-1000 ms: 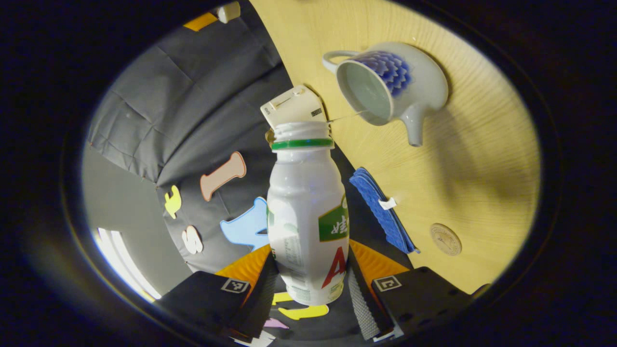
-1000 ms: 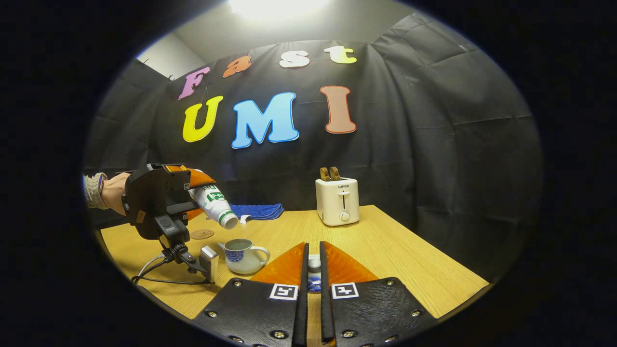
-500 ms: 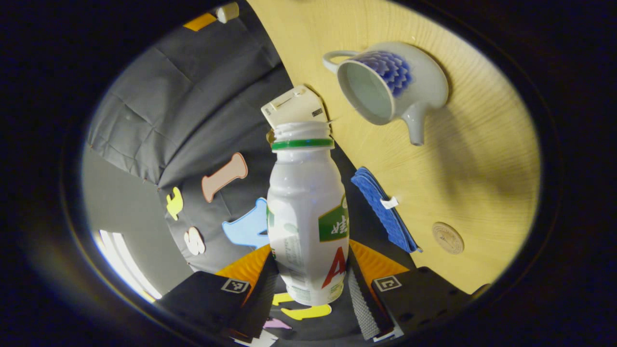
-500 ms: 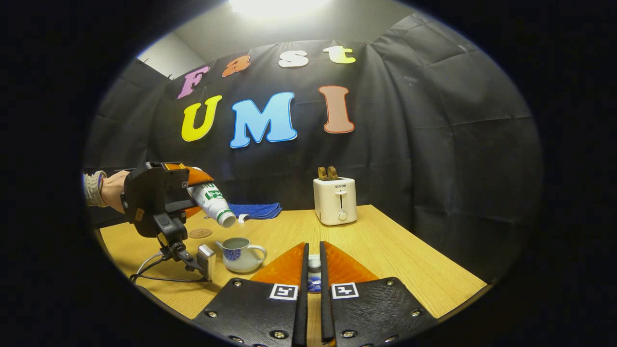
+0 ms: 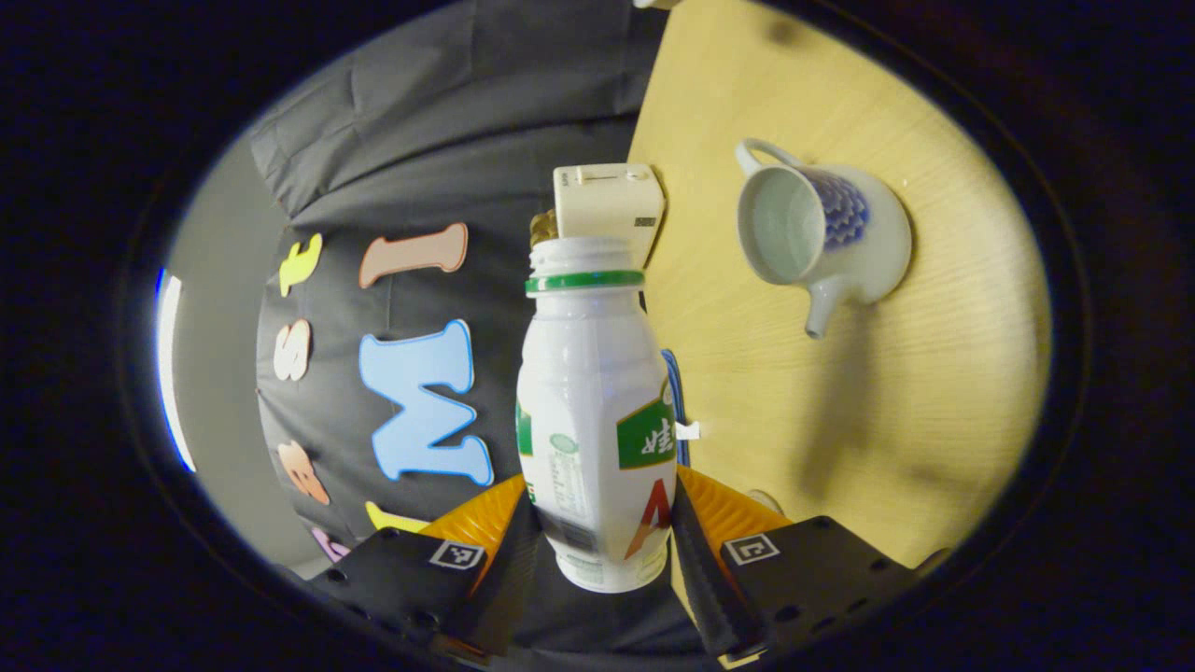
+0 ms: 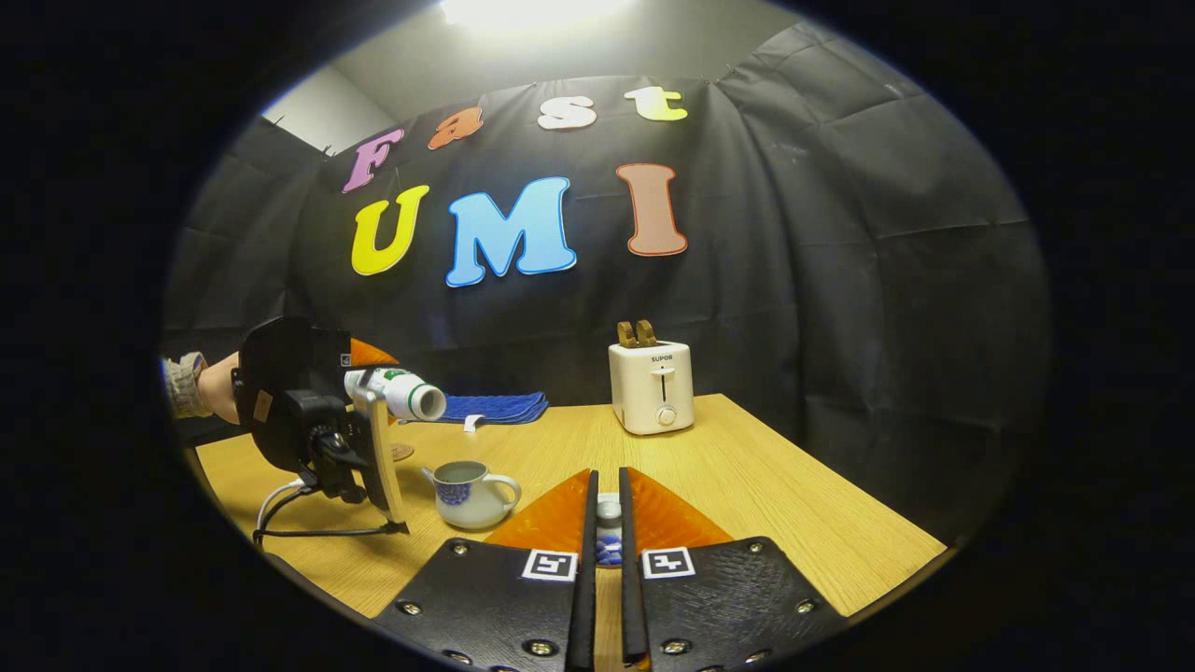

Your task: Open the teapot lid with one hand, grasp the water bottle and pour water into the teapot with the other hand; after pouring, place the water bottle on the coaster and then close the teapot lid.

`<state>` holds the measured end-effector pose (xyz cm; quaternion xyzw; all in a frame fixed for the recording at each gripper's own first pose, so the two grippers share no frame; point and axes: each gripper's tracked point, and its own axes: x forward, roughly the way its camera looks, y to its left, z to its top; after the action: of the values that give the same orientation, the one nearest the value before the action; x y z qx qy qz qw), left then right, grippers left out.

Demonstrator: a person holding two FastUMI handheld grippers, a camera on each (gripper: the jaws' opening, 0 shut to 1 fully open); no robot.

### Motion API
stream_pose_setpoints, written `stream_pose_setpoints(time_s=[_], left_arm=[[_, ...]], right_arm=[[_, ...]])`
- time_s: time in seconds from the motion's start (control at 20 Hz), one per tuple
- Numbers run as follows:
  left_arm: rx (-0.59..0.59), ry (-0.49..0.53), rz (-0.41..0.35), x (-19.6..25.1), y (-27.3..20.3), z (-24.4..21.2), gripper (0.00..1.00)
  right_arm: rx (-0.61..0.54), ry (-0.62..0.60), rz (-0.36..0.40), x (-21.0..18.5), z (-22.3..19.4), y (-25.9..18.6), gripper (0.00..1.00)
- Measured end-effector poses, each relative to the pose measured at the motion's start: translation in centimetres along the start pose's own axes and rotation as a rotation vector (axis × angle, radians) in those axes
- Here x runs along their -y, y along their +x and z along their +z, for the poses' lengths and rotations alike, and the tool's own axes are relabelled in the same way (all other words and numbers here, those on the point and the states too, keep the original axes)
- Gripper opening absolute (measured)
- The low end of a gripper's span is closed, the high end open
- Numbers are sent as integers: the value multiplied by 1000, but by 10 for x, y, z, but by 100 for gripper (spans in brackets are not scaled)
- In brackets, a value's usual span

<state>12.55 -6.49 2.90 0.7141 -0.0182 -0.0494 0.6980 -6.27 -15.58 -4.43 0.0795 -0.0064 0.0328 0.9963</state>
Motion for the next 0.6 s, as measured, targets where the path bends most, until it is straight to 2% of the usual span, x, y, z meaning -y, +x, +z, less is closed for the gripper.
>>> stream_pose_setpoints(time_s=[0.05, 0.1, 0.15, 0.2, 0.25, 0.3, 0.5, 0.6], left_arm=[[4, -61, -2, 0, 0, -2, 78], [10, -123, -6, 3, -1, -2, 83], [12, -186, -9, 5, -1, -5, 83], [13, -250, -20, 8, -1, -6, 78], [9, -318, -33, 10, -1, -8, 78], [7, -389, -47, 14, -1, -8, 83], [-14, -663, -76, 17, -9, -25, 83], [-33, -765, -80, 17, -10, -39, 83]], right_arm=[[0, -1, 2, -2, 1, 1, 11], [0, 0, 5, -4, 2, 2, 11], [0, 2, 10, -7, 4, 3, 11], [0, 3, 17, -10, 5, 4, 11], [1, 4, 22, -13, 6, 6, 11], [1, 2, 26, -17, 7, 8, 11], [6, -8, 54, -34, 15, 17, 11], [6, -19, 74, -46, 20, 23, 11]])
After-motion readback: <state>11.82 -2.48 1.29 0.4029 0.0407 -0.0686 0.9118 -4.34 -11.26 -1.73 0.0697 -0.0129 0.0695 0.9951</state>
